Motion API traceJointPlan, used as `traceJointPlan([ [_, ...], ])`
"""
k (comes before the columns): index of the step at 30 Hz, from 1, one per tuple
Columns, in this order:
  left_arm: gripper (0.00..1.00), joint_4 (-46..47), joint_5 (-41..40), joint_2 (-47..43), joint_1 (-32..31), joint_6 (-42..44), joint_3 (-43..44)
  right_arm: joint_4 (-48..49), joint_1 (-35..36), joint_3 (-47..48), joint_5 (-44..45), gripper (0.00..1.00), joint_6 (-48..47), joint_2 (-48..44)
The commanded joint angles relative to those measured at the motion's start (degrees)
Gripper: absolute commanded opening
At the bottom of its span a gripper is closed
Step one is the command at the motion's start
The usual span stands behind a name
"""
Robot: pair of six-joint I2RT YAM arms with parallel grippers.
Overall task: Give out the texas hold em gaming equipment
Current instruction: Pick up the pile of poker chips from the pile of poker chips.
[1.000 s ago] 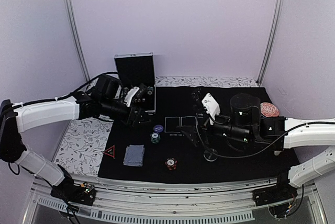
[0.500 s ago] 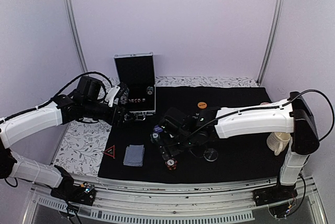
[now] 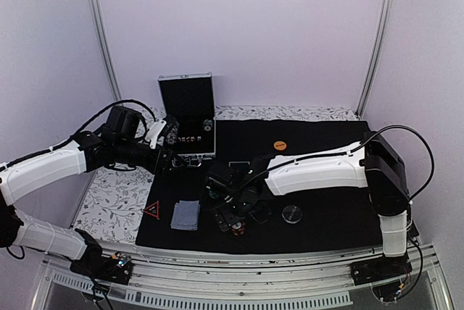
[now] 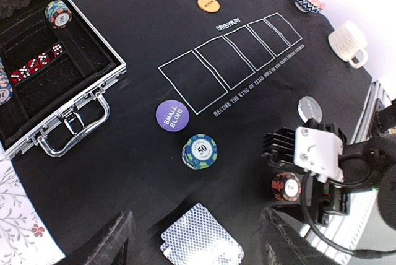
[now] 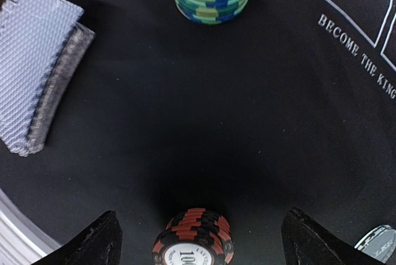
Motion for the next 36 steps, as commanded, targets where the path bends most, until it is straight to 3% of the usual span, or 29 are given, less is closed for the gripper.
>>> traceJointPlan([
  [1,0.70,-0.5,0.3,-0.2,0.8,0.8,-1.0,-2.8,0.3,1.6,-0.8,0.81,-0.4,2.6],
  [3,0.70,-0.4,0.3,-0.2,0.8,0.7,-1.0,-2.8,0.3,1.6,-1.6,0.75,-0.3,2.9],
  [12,0.70,-0.4,0.5,0.0,0.8,0.8,-1.0,-3.4,0.9,1.5,-2.6,0.63,-0.5,3.3],
  [17,0.70,-0.3,0.5,0.2,0.8,0.9,-0.9,-4.1,1.4,1.4,-3.1,0.51,-0.7,3.8],
  [25,0.70,-0.3,1.1,0.6,0.8,0.9,-0.9,-4.2,2.0,1.1,-3.1,0.51,-0.7,3.6],
  [30,0.70,-0.3,1.8,0.7,0.8,1.0,-0.9,-4.5,2.1,1.3,-2.1,0.65,-0.9,4.4],
  [36,0.70,-0.3,2.1,0.8,0.8,1.1,-0.8,-4.9,2.2,1.5,-1.4,0.64,-1.4,5.5],
])
